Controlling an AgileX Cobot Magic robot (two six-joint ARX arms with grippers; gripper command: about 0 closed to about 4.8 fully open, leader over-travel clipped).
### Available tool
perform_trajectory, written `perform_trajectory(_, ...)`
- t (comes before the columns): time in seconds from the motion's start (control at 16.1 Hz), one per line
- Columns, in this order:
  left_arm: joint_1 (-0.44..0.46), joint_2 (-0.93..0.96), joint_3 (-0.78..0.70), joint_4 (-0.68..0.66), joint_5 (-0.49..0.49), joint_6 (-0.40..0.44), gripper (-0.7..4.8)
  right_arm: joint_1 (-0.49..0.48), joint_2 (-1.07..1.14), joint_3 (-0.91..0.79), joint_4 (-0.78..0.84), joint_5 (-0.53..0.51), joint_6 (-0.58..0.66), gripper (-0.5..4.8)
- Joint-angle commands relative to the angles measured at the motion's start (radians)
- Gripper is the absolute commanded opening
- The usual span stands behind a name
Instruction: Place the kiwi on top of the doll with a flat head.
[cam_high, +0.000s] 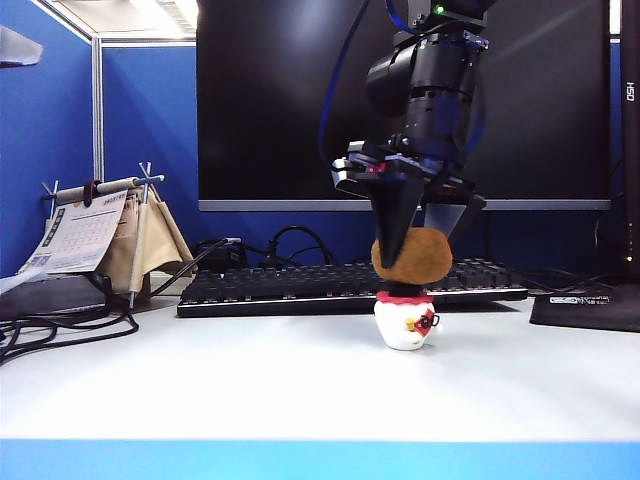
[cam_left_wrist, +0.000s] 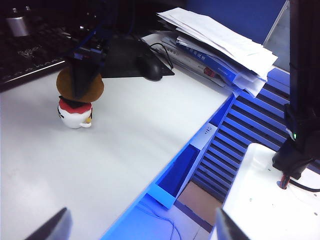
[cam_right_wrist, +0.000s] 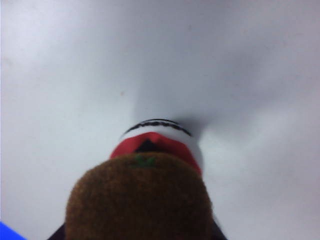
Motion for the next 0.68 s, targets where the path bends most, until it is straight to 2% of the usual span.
perform_trajectory(0.06,0.0,0.001,0.002,0.01,-0.003,0.004,3.77,0.002,-0.002,0.004,-0.002,-0.032,-0.004,2.22)
perform_trajectory(0.19,0.0,0.001,0.002,0.01,-0.002,0.004,3.77,0.002,-0.002,0.004,-0.006,-0.032,-0.004,2.45)
perform_trajectory(0.5,0.0,0.001,0.002,0.01,-0.002,0.004,3.77,0.002,-0.002,0.004,-0.008,-0.033,-0.004,2.48)
perform_trajectory(0.56,0.0,0.001,0.002,0.01,-0.002,0.003,3.76,0.002,-0.002,0.004,-0.01,-0.034,-0.004,2.67)
perform_trajectory(0.62,0.0,0.001,0.002,0.01,-0.002,0.003,3.76,0.002,-0.002,0.004,-0.013,-0.035,-0.004,3.29)
perform_trajectory(0.68,0.0,0.001,0.002,0.01,-0.002,0.004,3.77,0.002,-0.002,0.004,-0.016,-0.035,-0.004,3.42)
